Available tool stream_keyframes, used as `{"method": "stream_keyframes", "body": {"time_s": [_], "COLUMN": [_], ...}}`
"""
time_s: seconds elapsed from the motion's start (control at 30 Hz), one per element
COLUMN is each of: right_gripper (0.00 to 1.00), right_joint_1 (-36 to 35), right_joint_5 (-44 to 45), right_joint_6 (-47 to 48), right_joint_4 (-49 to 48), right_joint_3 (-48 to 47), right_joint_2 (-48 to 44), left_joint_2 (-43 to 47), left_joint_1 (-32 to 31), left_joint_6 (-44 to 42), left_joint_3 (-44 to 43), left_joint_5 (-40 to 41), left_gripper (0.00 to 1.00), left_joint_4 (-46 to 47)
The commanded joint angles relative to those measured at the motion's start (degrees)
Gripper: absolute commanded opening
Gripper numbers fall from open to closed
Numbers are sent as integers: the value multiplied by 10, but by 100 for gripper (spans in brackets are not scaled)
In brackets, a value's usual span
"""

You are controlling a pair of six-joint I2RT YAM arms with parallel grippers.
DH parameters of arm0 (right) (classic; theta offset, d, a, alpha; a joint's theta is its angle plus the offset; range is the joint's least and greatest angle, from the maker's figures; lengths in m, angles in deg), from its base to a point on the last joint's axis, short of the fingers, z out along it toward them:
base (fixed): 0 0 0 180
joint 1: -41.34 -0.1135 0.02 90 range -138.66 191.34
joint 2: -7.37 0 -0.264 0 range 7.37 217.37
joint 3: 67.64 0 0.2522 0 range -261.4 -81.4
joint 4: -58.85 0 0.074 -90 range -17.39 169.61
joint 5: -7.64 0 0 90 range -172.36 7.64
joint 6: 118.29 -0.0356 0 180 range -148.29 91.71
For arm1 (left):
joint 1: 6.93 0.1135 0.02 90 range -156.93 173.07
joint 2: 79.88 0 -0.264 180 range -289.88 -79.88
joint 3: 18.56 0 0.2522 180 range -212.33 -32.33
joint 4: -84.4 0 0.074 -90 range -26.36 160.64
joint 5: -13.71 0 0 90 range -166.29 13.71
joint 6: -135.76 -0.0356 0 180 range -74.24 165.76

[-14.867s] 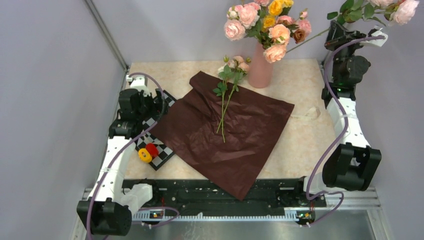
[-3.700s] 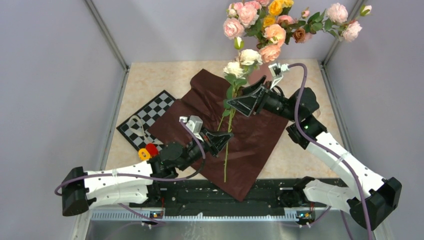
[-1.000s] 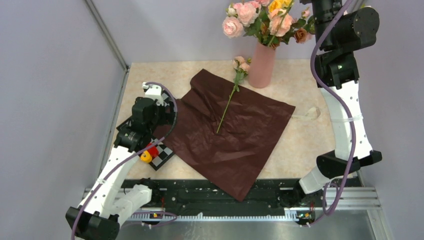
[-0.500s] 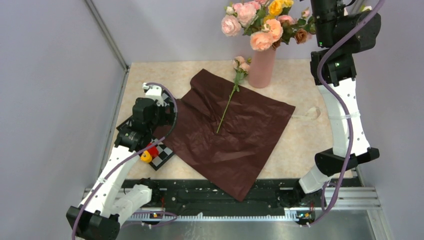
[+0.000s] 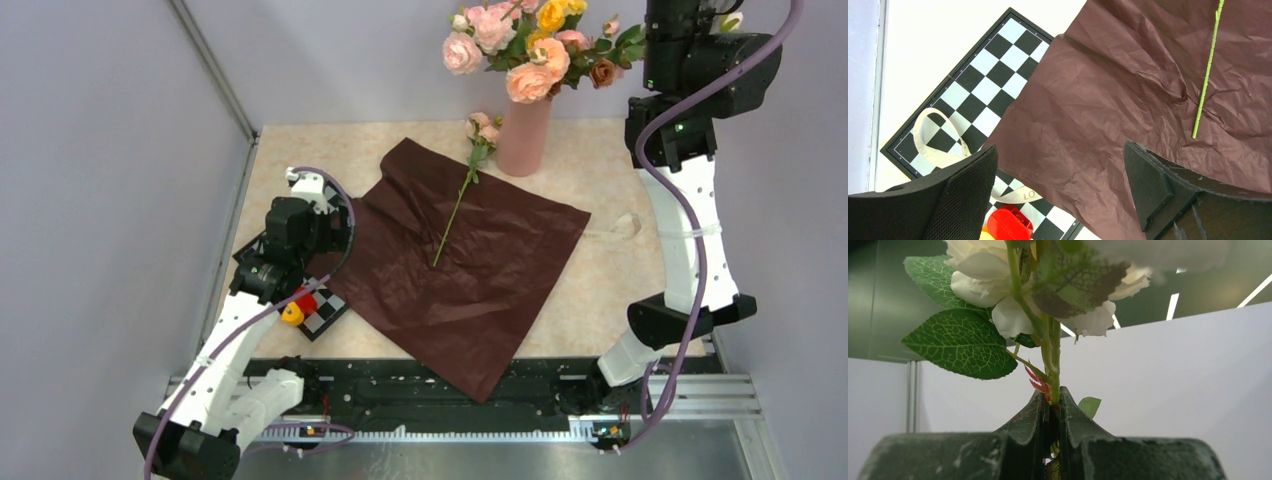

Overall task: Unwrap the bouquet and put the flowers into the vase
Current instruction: Insert the fake flower into the vase.

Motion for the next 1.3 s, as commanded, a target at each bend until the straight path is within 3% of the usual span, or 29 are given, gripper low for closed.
{"method": "stream_keyframes", "body": {"time_s": [0.0,0.37,1.27], "right_gripper": [0,0,0], "right_joint_1": [1,1,19], "right_joint_5": [34,90,13], "right_joint_6": [41,172,189], "right_joint_4": [-59,-92,75], "right_joint_3": [-25,-43,-84], "right_joint_2": [20,81,165], "left_joint_2": [11,17,15], "left_joint_1": [5,5,6], "left_joint_6": [0,0,3], "left_joint_3": [4,7,10], "left_joint_5": [-3,-3,-13], "left_gripper": [99,99,99], "left_joint_4": [18,18,17]}}
